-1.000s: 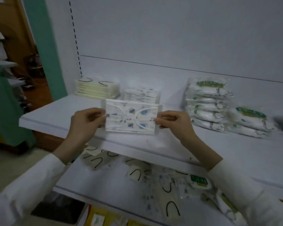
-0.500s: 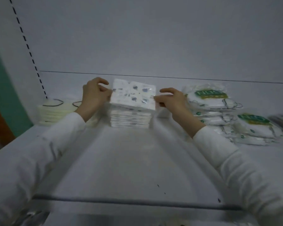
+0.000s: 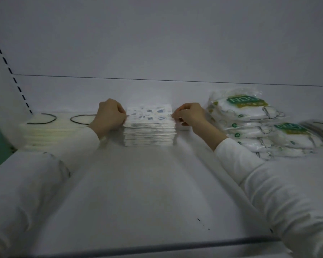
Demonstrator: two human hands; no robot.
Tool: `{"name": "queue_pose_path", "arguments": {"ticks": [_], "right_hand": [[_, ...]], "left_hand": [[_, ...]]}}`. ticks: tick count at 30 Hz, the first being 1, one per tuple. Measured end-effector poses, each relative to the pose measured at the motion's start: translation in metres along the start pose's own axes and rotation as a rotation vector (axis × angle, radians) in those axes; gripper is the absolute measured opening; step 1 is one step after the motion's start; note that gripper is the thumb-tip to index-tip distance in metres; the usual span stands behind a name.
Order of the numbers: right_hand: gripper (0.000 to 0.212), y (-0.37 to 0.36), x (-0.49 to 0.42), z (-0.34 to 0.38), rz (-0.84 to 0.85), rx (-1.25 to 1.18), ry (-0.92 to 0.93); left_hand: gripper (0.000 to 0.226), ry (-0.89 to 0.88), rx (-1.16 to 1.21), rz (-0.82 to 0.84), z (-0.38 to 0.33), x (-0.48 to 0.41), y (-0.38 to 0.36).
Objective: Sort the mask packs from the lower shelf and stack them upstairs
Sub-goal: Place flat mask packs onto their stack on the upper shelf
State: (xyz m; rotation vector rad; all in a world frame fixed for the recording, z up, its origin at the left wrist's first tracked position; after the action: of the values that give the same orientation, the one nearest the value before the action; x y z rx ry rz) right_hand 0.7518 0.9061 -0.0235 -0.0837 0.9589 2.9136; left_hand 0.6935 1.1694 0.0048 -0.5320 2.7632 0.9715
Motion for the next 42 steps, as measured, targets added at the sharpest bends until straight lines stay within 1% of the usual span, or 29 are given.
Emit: {"name": "queue_pose_path", "arguments": {"ticks": [3, 7, 12, 15, 18, 20, 24, 28, 32, 37, 40, 42], "right_hand": [[0.013, 0.000, -0.002, 0.000, -0.027, 0.071, 0.006], [0.007, 0.001, 0.000, 0.002, -0.057, 0.092, 0.017], [0.021, 0.009, 0.011, 0.017, -0.105, 0.159, 0.093], [0.028, 0.017, 0.024, 0.036, -0.175, 0.290, 0.228], [0.031, 0.020, 0.048, 0.061, -0.264, 0.543, 0.453], [0.031, 0.020, 0.067, 0.072, -0.297, 0.666, 0.563], [0.031, 0.023, 0.100, 0.075, -0.331, 0.773, 0.660], [0.033, 0.033, 0.134, 0.069, -0.346, 0.825, 0.699], [0.034, 0.052, 0.181, 0.064, -0.365, 0.845, 0.786], [0.032, 0.072, 0.262, 0.048, -0.388, 0.815, 0.944], [0.026, 0.079, 0.319, 0.029, -0.383, 0.777, 1.060], [0.026, 0.080, 0.357, 0.013, -0.366, 0.746, 1.138]], "left_hand": [[0.015, -0.002, -0.019, 0.008, -0.001, 0.001, -0.001], [0.016, -0.045, -0.066, 0.002, -0.004, 0.003, 0.002], [0.015, -0.139, -0.133, 0.007, -0.015, 0.008, 0.010], [0.015, -0.216, -0.195, -0.016, -0.025, 0.016, 0.018], [0.016, -0.293, -0.274, -0.010, -0.032, 0.027, 0.021], [0.017, -0.334, -0.308, 0.013, -0.033, 0.036, 0.021], [0.018, -0.368, -0.345, 0.026, -0.033, 0.056, 0.025], [0.018, -0.412, -0.299, 0.023, -0.036, 0.090, 0.033], [0.018, -0.471, -0.281, 0.027, -0.052, 0.139, 0.037], [0.011, -0.548, -0.110, -0.016, -0.085, 0.224, 0.036], [0.011, -0.576, 0.008, 0.018, -0.101, 0.288, 0.022], [0.015, -0.594, 0.077, 0.043, -0.104, 0.328, 0.012]]}}
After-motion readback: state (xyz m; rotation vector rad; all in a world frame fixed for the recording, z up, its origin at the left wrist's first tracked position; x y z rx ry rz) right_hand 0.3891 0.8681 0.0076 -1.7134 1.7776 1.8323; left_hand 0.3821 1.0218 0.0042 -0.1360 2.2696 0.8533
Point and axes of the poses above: each hand's wrist, its own x-axis away from the middle knuckle, its own y-axis out of the back of the hand, z = x × y, the point moved 10 cm from there along -x, towards the middle knuckle, and after that the axes turned 12 degrees about x, right-handed, at the moved point
